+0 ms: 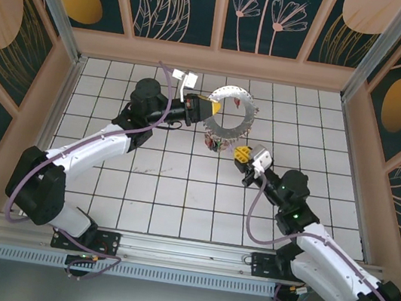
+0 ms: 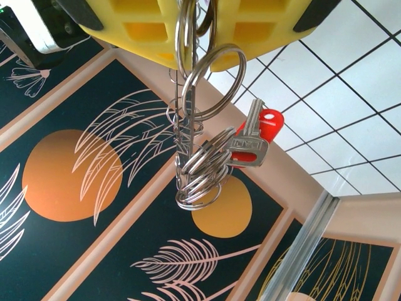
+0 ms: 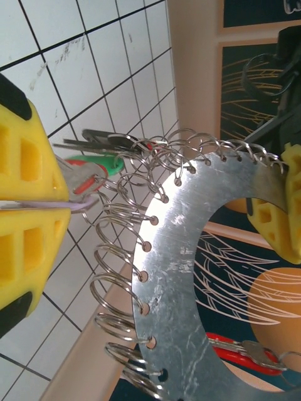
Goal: Put the keys on the keyring
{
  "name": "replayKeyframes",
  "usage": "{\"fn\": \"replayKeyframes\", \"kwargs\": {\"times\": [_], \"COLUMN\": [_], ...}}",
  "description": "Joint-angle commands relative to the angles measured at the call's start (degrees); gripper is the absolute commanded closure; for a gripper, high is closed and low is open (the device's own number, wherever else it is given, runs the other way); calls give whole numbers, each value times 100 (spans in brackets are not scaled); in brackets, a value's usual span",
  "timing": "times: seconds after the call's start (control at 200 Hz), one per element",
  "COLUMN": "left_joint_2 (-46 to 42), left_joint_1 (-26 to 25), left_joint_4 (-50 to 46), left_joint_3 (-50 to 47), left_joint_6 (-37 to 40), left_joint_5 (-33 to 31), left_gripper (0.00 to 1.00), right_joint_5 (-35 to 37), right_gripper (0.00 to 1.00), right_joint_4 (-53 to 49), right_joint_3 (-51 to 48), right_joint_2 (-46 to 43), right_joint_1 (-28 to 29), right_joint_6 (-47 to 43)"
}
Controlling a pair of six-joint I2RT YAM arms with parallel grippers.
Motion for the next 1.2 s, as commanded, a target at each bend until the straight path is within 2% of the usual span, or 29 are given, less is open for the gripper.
{"fn": "replayKeyframes", "kwargs": {"times": [0.0,0.325,0.796,1.191], "left_joint_2": [13,47,75,62], "left_joint_1": [2,2,2,2], "left_joint_4": [200,200,227,194], "left_joint_3": [242,258,276,278], "left_joint_6": [23,-25,-100,-82], "left_joint_5": [128,134,141,134], "left_gripper": [100,100,100,100], "right_joint_5": [225,159,448,433], "right_gripper": [89,88,78,78], "right_joint_4": [538,720,727,342], "right_joint_3": [189,328,310,216], "right_joint_2": [76,290,398,176], "right_joint_1": [78,142,149,150], "right_joint_6": [-207,-186,-226,-227]}}
